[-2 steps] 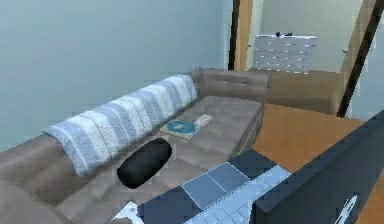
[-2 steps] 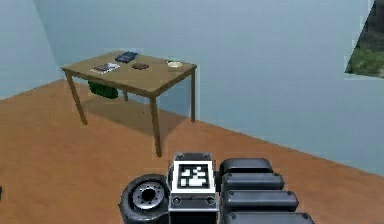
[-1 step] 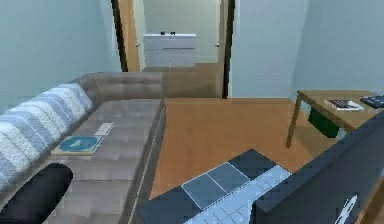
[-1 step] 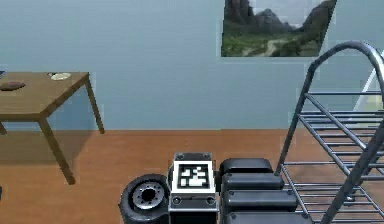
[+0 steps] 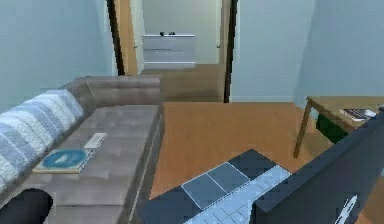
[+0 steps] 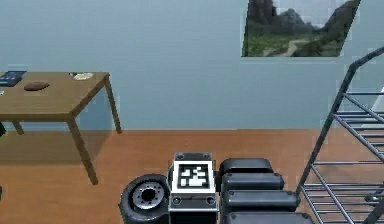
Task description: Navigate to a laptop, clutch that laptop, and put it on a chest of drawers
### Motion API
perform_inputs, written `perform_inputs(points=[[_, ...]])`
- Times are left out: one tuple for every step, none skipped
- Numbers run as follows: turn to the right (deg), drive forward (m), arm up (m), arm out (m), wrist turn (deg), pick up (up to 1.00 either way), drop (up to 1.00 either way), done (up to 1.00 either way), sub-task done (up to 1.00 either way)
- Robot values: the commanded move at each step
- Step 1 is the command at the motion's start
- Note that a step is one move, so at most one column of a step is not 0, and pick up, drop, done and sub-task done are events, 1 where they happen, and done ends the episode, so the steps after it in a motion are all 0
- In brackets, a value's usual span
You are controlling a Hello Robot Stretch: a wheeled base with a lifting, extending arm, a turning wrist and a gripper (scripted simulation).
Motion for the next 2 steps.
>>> perform_inputs(points=[[45.0, 0.00, 0.00, 0.00, 0.0, 0.00, 0.00, 0.00, 0.00], [42.0, 0.00, 0.00, 0.00, 0.0, 0.00, 0.00, 0.00, 0.00]])
